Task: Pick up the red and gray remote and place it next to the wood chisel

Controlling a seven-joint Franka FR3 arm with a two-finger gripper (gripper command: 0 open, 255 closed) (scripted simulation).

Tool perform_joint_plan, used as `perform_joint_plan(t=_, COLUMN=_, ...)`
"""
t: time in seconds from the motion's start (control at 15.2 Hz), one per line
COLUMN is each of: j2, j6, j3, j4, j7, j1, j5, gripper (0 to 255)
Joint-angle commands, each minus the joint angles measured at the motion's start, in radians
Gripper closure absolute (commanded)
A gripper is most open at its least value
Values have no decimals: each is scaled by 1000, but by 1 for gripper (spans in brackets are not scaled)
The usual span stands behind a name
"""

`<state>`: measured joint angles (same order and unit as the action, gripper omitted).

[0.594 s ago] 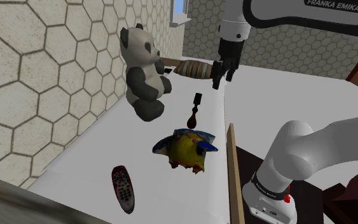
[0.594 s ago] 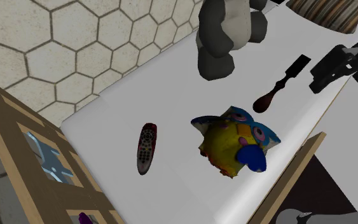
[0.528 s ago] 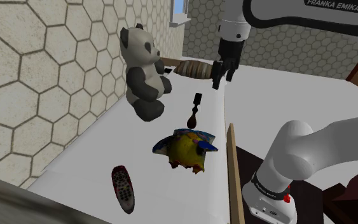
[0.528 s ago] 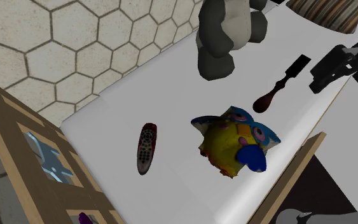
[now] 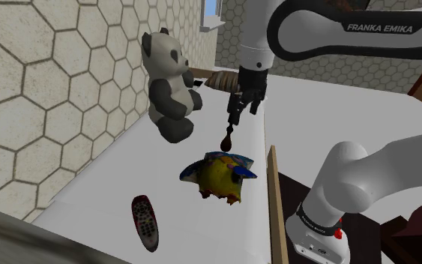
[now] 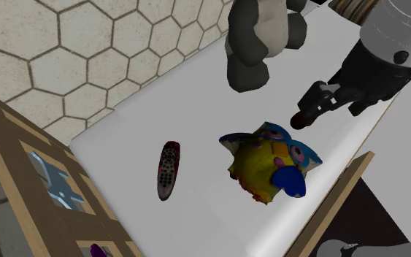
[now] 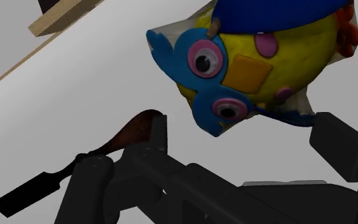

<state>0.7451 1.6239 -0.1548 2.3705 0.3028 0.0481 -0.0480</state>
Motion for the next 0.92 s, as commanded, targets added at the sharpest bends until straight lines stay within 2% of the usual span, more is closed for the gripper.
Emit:
perform_joint_plan(t=0.0, j2=-31, j6=54, j3=-40, j4=19, j7=46, j1=11, j5=-29, gripper=0)
perform_joint_plan(t=0.46, j2=-161, j6=215, j3=-176, j4=34, j7=195, j1=42, j5=-102, gripper=0)
perform_joint_plan(t=0.86, j2=-322, j6=354, j3=-296, j4=-5, j7=330, j1=51, j5=-121, gripper=0)
